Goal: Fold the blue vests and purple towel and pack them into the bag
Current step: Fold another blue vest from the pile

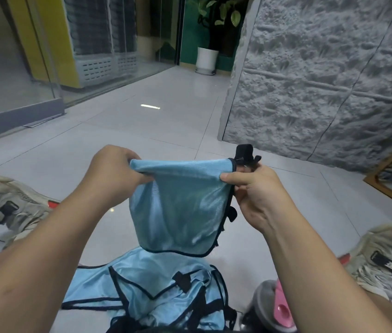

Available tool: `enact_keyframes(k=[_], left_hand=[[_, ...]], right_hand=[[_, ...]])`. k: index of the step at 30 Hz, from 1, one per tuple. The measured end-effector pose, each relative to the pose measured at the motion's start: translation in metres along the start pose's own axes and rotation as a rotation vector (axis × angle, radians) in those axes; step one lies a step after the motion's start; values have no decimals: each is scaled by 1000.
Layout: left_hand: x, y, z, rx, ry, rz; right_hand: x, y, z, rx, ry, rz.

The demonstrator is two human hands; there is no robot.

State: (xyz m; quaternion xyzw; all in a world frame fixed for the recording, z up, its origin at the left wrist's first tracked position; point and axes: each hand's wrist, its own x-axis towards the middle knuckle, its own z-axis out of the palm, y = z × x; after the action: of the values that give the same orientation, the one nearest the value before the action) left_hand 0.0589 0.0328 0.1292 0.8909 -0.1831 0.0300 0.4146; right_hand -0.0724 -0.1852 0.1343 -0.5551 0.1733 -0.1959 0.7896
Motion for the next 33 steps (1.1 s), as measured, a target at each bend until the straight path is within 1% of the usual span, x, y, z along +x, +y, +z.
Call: enact_keyframes(k=[3,6,8,11,14,16,19,22,26,27,30,32,33], left_hand=[[1,-4,-4,-175,-38,-6],[-2,-4,-9,-508,-188,8],[-3,-7,-8,-633,-289,44],[-5,-13,-3,-765,-402,71],[-9,-13,-1,-909,-434,-17],[-12,-10,-1,-991,-453,-112],[-16,-7,3,-1031,-470,-208],[-18,-5,8,-1020,-461,-246],[-19,-3,10,-1026,-423,-309],[-17,-4,10,-1016,-417,-332],[-9,-13,10,-966,-421,-434],[-7,-18,12,-958,-462,-561],[-8,-19,13,-984,-483,-638]], right_hand=[[2,-2,-7,29,-26,25],[4,-4,-14,26,-48,64],[5,-5,-15,-16,-49,66],[3,-5,-13,-133,-7,19],[2,-5,-13,-192,-6,-34],[1,-3,-14,-112,-28,-9],[0,7,-11,-4,-96,63],[-3,22,-11,-33,-213,114],[-6,37,-23,-113,-460,179],[-6,39,-25,-129,-492,199],[-6,42,-24,-156,-475,229],[-4,45,-21,-132,-394,232],[-2,46,-20,-90,-327,244]])
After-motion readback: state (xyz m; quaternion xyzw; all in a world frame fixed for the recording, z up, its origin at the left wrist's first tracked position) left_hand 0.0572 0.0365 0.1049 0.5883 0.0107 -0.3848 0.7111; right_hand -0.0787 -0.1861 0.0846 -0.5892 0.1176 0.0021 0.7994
